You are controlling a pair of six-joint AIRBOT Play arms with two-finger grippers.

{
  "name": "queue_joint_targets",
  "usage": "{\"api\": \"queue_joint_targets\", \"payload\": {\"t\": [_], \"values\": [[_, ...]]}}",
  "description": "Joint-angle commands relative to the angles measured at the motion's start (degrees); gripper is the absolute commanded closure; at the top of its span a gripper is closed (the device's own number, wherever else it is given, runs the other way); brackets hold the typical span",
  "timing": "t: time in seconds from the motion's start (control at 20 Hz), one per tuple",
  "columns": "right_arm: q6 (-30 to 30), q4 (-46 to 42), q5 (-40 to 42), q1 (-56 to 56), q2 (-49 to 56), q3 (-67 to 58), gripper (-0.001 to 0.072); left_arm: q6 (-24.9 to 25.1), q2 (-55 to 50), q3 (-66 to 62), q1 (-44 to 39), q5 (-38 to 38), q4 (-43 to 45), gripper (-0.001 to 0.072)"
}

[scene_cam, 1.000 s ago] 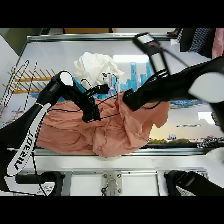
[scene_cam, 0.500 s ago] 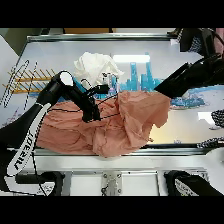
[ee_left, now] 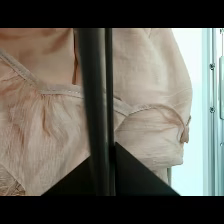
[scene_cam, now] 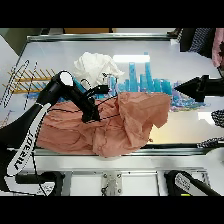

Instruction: Fold the clothes and pants, and hang the long-sleeved shirts on hangers.

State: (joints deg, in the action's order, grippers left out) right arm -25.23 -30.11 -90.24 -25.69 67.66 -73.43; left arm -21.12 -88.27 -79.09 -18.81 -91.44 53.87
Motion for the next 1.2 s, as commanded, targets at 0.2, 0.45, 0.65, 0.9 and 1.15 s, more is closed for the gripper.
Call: {"api": "queue_joint_targets", "payload": {"t": [0.2,0.45,0.65,0.9,1.15], "values": [[8.3,9.2,-3.5,0.9,7.7,2.6,0.0406,0.1,0.0,-0.1,0.0,-0.5,0.0,0.07],[7.9,17.9,-3.4,0.8,7.7,2.6,0.0398,0.0,0.0,-0.1,0.0,-0.5,0.0,0.0699],[7.9,18.2,-3.0,0.8,7.7,2.6,-0.0008,0.1,0.0,-0.1,0.0,-0.5,0.1,0.07],[8.2,18.1,-3.1,0.8,7.7,2.6,-0.0006,0.0,0.0,-0.1,0.0,-0.5,0.1,0.07],[19.3,12.7,-12.4,0.8,8.1,2.7,-0.0005,0.0,0.0,-0.1,0.0,-0.5,0.0,0.07]]}}
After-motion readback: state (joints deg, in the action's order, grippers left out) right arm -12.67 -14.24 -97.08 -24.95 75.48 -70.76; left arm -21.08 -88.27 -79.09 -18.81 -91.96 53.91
